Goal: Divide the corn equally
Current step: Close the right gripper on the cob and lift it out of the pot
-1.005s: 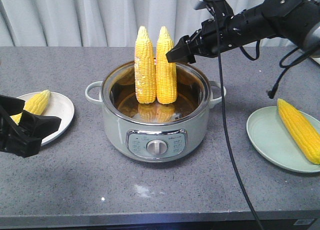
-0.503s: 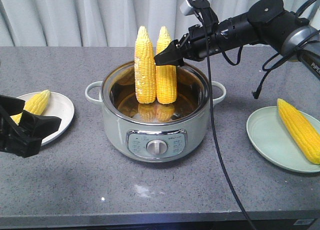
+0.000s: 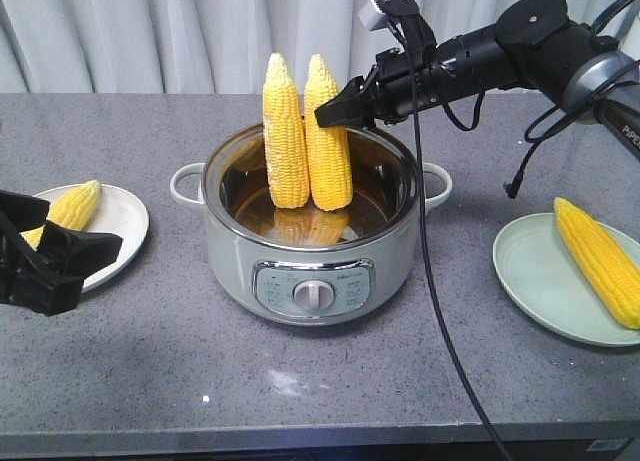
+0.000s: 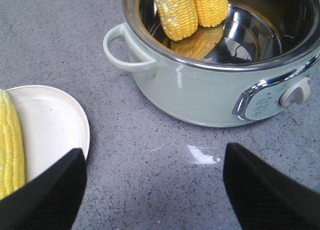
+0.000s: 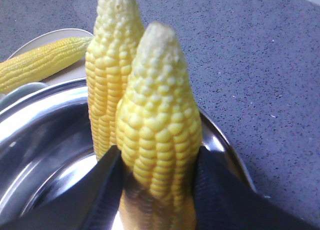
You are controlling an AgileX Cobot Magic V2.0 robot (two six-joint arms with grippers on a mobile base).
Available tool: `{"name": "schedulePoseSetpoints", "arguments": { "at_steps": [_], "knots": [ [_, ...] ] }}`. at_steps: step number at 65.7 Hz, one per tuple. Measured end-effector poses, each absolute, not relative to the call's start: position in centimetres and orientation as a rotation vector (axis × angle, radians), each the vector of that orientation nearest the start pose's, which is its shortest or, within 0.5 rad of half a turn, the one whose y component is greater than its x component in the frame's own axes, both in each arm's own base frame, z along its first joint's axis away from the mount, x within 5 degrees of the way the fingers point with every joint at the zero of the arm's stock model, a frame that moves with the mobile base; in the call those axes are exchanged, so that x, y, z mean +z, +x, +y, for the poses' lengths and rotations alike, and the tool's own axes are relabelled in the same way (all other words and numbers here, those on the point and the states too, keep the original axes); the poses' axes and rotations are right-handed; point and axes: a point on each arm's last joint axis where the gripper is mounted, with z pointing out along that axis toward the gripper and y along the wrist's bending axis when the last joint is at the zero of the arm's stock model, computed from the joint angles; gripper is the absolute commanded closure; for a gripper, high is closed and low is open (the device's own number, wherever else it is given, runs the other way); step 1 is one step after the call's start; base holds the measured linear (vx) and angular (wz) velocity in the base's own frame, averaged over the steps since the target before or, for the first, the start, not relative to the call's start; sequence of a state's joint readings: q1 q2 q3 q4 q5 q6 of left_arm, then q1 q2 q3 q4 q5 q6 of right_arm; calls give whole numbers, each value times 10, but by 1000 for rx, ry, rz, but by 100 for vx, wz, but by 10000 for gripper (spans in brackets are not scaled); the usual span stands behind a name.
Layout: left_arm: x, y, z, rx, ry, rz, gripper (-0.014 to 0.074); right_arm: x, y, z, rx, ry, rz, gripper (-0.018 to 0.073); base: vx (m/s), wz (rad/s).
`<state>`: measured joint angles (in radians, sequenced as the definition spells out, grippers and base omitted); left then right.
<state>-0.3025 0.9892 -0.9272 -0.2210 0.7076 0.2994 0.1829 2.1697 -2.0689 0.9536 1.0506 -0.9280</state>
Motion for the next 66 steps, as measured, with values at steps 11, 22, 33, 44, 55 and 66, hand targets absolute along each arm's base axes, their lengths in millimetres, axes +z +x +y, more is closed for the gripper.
{"name": "schedulePoseSetpoints", "arguments": {
  "at_steps": [11,22,33,44,55,66],
  "knots": [
    [352,185,-71,-253,558,2175,59,307,467,152,849,-899,2040,367,0,0],
    [352,185,-71,-253,558,2175,59,363,443,138,834,-845,1983,365,0,0],
    [352,185,-71,-253,558,2175,59,407,415,133,805,-849,1926,365,0,0],
    [352,185,-71,-253,558,2175,59,453,379,126,757,-836,1873,364,0,0],
    [352,185,-71,-253,558,2175,59,481,339,113,664,-779,1896,364,0,0],
    [352,185,-71,-253,558,2175,59,474,299,102,624,-715,1928,364,0,0]
  ]
}}
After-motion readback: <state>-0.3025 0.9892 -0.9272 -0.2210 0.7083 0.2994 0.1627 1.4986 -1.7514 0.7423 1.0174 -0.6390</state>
